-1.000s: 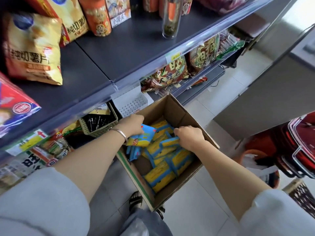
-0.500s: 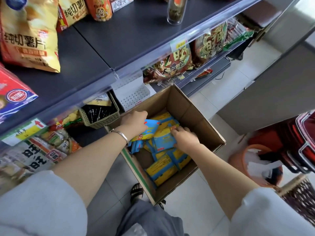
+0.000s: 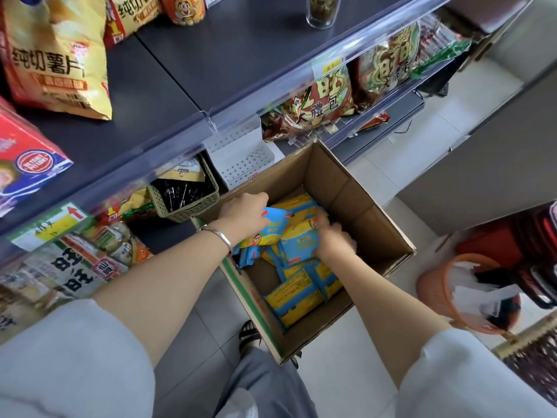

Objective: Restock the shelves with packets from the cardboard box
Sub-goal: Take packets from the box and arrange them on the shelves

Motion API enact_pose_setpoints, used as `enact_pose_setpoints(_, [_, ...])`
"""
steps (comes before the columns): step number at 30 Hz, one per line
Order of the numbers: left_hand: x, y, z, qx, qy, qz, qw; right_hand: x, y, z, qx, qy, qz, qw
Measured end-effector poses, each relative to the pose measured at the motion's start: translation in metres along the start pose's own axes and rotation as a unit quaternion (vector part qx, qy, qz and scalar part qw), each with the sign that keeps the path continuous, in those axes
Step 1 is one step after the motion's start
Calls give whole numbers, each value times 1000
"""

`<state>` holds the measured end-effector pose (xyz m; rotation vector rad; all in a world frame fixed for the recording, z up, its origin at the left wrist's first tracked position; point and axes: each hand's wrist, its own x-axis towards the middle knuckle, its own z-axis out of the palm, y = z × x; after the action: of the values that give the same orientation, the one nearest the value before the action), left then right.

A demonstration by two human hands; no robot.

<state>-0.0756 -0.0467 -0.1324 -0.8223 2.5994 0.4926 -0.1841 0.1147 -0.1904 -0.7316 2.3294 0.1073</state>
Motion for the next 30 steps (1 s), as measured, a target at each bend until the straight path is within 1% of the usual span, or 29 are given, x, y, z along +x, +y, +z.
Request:
enact_pose_setpoints(1, [0, 0, 0, 0, -1, 1, 1000, 0, 0, 0, 19, 8, 2, 1000])
enact_pose_setpoints(3, [-2, 0, -1, 4, -2, 2, 1000, -1, -2, -2, 91, 31, 11, 995])
enact_pose_setpoints(5, [-6, 2, -6, 8, 0, 3, 1000, -5, -6, -9, 171, 58, 11, 983])
enact_pose_setpoints(7, [-11, 4, -14, 11, 11, 7, 1000, -10, -10, -19, 227, 81, 5, 971])
enact_pose_setpoints(11, [-21, 11, -45, 6, 36, 5, 999, -26, -15, -54, 249, 135, -37, 958])
enact_pose_setpoints(15, [-35, 21, -94, -5, 83, 1, 997, -49, -17, -103, 315, 181, -81, 928])
enact_pose_setpoints(17, [-46, 27, -120, -20, 123, 7, 992, -62, -19, -128, 365, 194, -102, 905])
enact_pose_setpoints(20, [-61, 38, -162, -51, 193, 16, 980, -85, -24, -166, 430, 234, -129, 862])
enact_pose_setpoints(21, [-68, 41, -177, -64, 215, 14, 974, -92, -27, -179, 465, 248, -139, 838])
enact_pose_setpoints(23, [-82, 49, -207, -80, 258, 14, 963, -109, -34, -206, 550, 266, -164, 774])
enact_pose_setpoints(25, [-97, 53, -234, -82, 306, 19, 948, -123, -42, -232, 597, 296, -187, 722])
enact_pose_setpoints(30, [-138, 46, -292, -90, 409, 15, 908, -167, -76, -290, 608, 327, -271, 671])
